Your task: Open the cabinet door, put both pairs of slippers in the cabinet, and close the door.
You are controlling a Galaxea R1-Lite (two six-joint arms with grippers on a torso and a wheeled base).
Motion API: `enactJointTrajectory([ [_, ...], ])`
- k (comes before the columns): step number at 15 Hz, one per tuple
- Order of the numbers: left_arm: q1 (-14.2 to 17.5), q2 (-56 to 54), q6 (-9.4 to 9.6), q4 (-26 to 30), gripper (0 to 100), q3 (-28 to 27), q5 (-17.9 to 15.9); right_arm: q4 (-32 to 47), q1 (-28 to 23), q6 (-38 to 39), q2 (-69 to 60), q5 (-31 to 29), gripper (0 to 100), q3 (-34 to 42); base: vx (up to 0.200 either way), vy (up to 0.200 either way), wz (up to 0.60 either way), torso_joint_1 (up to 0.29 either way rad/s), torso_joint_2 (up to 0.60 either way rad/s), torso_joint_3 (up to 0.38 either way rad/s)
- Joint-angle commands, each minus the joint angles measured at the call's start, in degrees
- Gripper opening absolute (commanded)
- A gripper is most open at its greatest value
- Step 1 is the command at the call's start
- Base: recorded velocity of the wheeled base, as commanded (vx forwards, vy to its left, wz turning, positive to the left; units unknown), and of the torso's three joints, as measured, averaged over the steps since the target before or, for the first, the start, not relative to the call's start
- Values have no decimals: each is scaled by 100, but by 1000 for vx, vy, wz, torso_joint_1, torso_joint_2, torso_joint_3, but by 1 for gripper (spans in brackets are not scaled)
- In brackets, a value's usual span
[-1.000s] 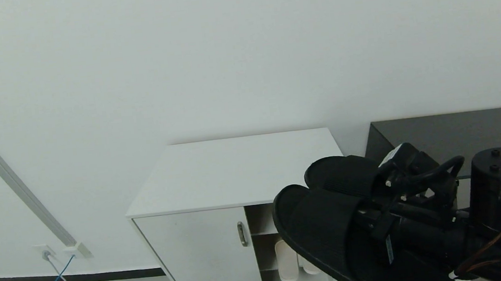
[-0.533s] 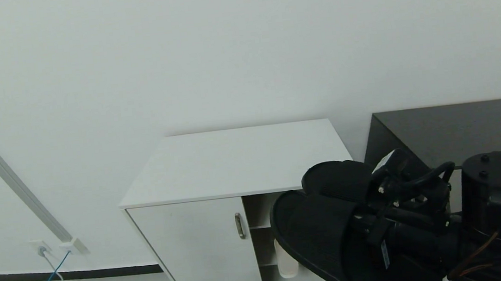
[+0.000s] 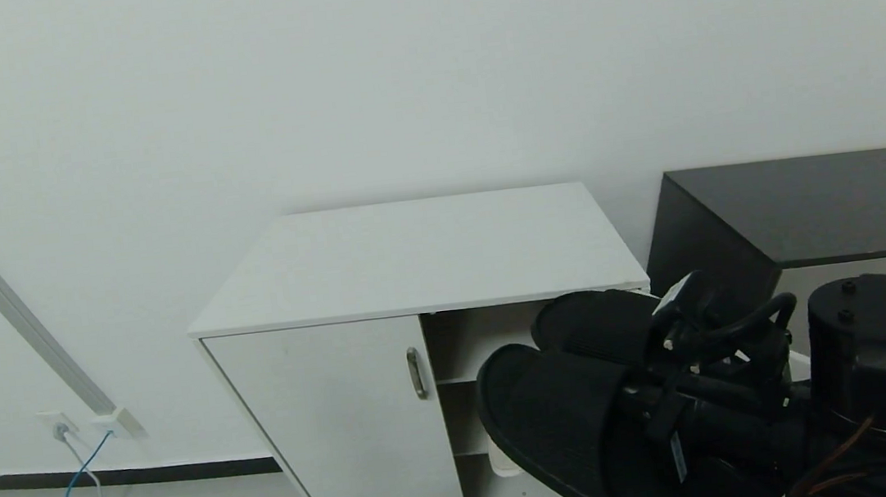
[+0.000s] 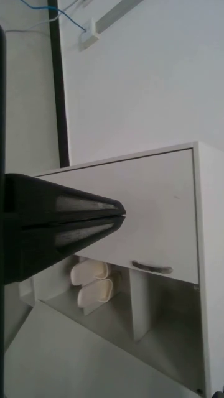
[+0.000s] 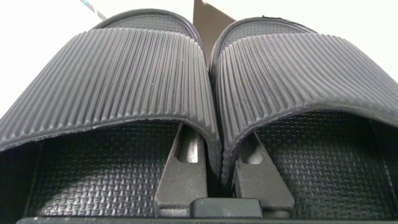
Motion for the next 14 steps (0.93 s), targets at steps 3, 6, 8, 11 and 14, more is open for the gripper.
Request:
enactJointTrajectory([
  [3,2,-1,-1,-1,0,1,0,-3,60,-2,15,1,0,25,0,0,0,-225,561,326],
  [6,2,-1,-1,-1,0,1,0,-3,86,-2,6,1,0,43,0,0,0,-204,530,325],
  [8,2,-1,-1,-1,0,1,0,-3,104,-10,6,1,0,78,0,0,0,-190,517,315],
  [11,2,-1,-1,-1,0,1,0,-3,112,-19,24,1,0,87,0,0,0,-176,507,325],
  [14,2,-1,-1,-1,0,1,0,-3,130,-28,32,-8,0,95,0,0,0,-155,486,321],
])
